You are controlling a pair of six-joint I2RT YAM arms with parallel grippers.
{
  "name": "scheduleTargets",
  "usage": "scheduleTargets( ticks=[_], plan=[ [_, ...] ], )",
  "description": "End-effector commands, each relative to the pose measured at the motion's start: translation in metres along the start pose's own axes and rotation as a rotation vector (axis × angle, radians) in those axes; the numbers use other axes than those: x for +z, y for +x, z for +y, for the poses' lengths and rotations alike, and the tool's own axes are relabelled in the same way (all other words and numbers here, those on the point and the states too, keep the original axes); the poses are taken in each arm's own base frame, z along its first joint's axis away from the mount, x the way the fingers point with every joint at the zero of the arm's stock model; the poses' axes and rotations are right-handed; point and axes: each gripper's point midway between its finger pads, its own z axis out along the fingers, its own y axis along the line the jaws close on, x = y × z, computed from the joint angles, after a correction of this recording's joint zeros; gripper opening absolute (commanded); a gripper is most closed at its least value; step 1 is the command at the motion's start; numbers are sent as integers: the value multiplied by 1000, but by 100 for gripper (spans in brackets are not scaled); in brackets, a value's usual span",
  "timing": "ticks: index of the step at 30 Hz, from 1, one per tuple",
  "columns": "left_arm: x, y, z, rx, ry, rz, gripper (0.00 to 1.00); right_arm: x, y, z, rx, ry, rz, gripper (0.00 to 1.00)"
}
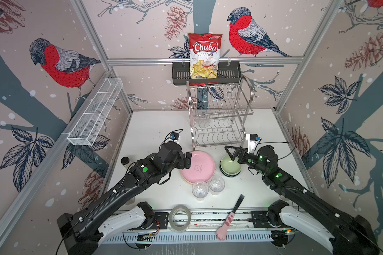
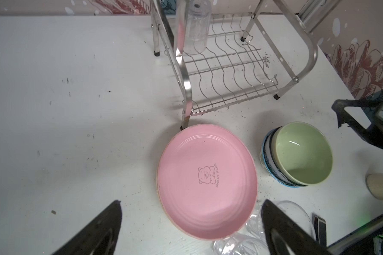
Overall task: Unload the mixed dishes from the dish rack
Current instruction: 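Raise the left gripper and move both grippers toward the dish rack, then grip the rack frame with the left gripper while right gripper reaches the last cup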
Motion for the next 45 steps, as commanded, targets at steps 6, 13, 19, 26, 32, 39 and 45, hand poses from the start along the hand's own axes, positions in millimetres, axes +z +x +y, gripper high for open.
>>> scheduleTargets(
  ticks=[6, 13, 19, 26, 32, 39, 45],
  plan=[
    [33, -12, -17, -38, 89, 1, 97, 37, -15, -9, -111, 84, 33, 99],
    [56, -27, -15, -29, 59, -21, 95, 77, -12, -14, -184, 113, 68, 99],
    [78, -42, -10, -77, 28, -92, 88, 102, -12, -23, -237, 142, 54, 99],
    [113, -54, -10, -116, 11, -120, 80, 118, -15, -32, -287, 167, 29, 99],
    [145, -59, 0, -152, -8, -67, 62, 125, -21, -36, -323, 182, -6, 99],
    [161, -60, 7, -168, -9, -44, 34, 139, -23, -42, -349, 196, -8, 99],
    [167, -58, 8, -154, -16, -27, 29, 156, -19, -45, -348, 193, 13, 99]
  ],
)
